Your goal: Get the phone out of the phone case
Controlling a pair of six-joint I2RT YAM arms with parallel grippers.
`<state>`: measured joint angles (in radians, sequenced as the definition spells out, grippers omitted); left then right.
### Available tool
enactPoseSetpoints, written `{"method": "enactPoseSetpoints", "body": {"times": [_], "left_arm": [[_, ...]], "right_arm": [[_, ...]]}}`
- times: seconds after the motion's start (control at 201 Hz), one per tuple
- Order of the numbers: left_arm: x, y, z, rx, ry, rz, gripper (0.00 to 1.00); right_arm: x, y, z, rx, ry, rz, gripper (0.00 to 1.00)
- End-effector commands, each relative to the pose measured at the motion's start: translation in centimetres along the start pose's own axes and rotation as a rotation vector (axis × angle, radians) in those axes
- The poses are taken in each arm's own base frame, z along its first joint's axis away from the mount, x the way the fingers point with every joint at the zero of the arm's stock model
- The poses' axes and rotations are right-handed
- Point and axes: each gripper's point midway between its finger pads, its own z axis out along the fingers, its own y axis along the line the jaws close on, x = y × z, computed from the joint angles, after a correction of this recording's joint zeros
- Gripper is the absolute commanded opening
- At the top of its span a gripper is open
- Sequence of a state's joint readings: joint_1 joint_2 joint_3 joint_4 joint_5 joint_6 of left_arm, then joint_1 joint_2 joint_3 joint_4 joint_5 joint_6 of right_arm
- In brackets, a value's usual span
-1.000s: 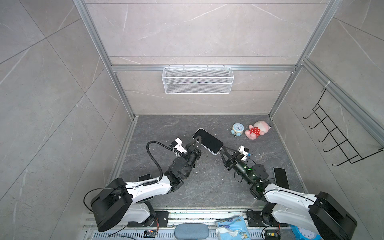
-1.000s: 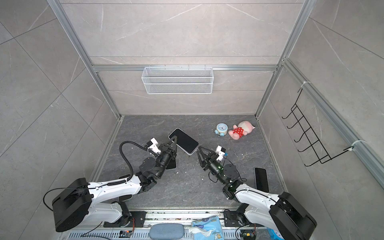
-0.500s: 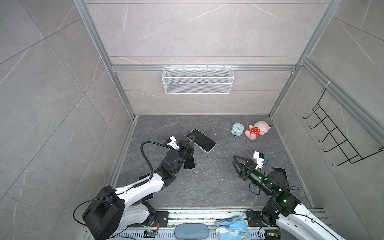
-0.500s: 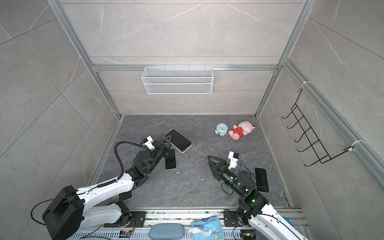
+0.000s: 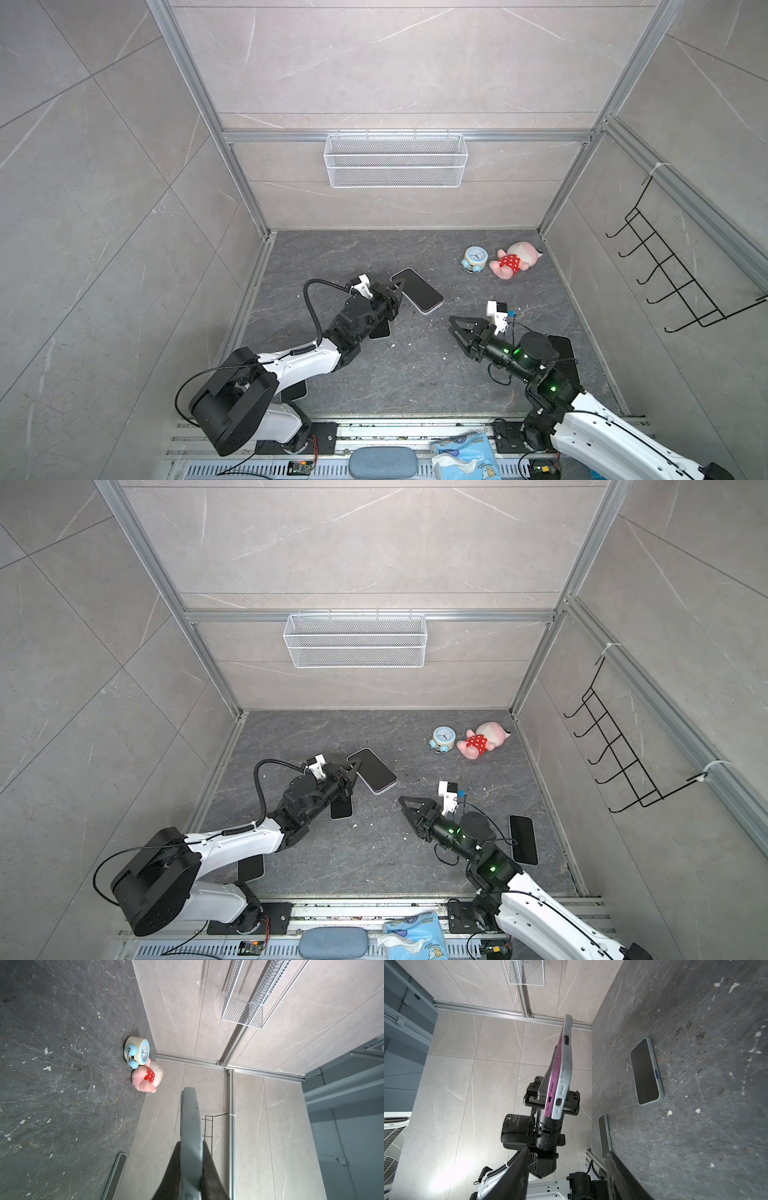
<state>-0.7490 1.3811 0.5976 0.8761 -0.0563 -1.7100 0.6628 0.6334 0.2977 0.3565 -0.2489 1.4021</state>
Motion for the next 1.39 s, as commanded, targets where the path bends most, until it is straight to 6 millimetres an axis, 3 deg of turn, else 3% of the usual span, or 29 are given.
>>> {"method": "enactPoseSetpoints", "body": {"times": [0.0,1.001,1.385], "left_arm": [[1.7,-6.2,0.2,0.201,0.06,-0.02,0.0],[4.2,-3.3,1.7,0.221,0.099,-0.044,0.0],[5.0,-3.7,1.5,0.241,0.114,-0.043,0.0]], "right_arm": [[0.3,0.5,0.4,-0.056,0.013,0.004,0.59],[-0.5,-2.3,1.6,-0.04,-0.044,0.06,0.58],[-0.9,-3.9,2.0,-0.012,-0.068,0.086,0.56]]}}
